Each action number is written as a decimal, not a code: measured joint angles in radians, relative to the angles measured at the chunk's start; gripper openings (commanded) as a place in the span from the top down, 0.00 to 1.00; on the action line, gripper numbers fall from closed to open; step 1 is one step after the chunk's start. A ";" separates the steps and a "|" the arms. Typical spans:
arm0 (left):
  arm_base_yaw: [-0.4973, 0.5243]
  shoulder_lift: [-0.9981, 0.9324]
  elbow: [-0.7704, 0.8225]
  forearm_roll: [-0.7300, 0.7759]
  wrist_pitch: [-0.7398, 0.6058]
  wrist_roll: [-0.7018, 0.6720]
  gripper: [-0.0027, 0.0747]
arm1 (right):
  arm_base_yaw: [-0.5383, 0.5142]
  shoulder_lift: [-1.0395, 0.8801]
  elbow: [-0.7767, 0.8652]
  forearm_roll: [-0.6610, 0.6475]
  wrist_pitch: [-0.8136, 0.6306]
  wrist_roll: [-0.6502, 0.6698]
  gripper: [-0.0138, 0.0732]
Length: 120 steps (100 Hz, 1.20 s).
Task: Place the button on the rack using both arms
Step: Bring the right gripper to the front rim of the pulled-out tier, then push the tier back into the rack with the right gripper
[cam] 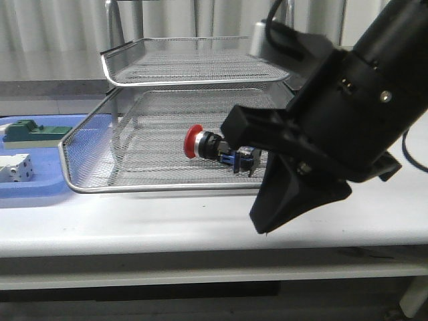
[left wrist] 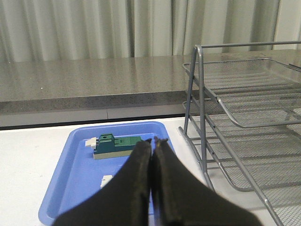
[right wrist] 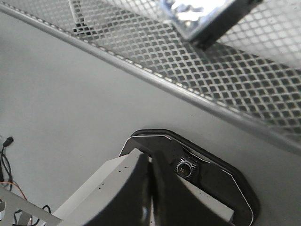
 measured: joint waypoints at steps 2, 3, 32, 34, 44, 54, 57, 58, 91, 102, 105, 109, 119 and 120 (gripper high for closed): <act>0.000 0.000 0.000 0.000 0.000 0.000 0.99 | 0.008 0.008 0.000 0.000 -0.006 0.000 0.92; 0.000 0.000 0.000 0.000 0.000 0.000 0.99 | 0.010 0.010 0.000 0.000 -0.008 0.000 0.92; 0.000 0.000 0.000 0.000 0.000 0.000 0.99 | 0.047 0.075 -0.007 0.003 -0.112 0.000 0.92; 0.000 0.000 0.000 0.000 0.000 0.000 0.99 | 0.047 0.079 -0.009 0.003 -0.119 0.000 0.92; 0.000 0.000 0.000 0.000 0.000 0.000 0.99 | 0.047 0.092 -0.009 0.004 -0.147 0.000 0.92; 0.000 0.000 0.000 0.000 0.000 0.000 0.99 | 0.047 0.096 -0.009 0.004 -0.183 0.000 0.92; 0.000 0.000 0.000 0.000 0.000 0.000 0.99 | 0.047 0.096 -0.009 0.004 -0.195 0.000 0.92; 0.000 0.000 0.000 0.000 0.000 0.000 0.99 | 0.047 0.096 -0.009 0.004 -0.201 0.000 0.92; 0.000 0.000 0.002 0.000 0.000 0.000 0.99 | 0.051 0.132 -0.041 -0.013 -0.278 -0.004 0.92; 0.000 0.000 0.002 0.000 0.000 0.000 0.99 | 0.051 0.180 -0.094 -0.030 -0.278 -0.004 0.92; 0.000 0.000 0.002 0.000 0.000 0.000 0.99 | 0.051 0.194 -0.109 -0.034 -0.278 -0.004 0.92; 0.000 0.000 0.002 0.000 0.000 0.000 0.99 | 0.051 0.215 -0.133 -0.036 -0.270 0.004 0.92; 0.000 0.000 0.002 0.000 0.000 0.000 0.99 | 0.047 0.268 -0.191 -0.060 -0.257 0.007 0.92; 0.000 0.000 0.002 0.000 0.000 0.000 0.99 | 0.047 0.271 -0.196 -0.062 -0.257 0.007 0.92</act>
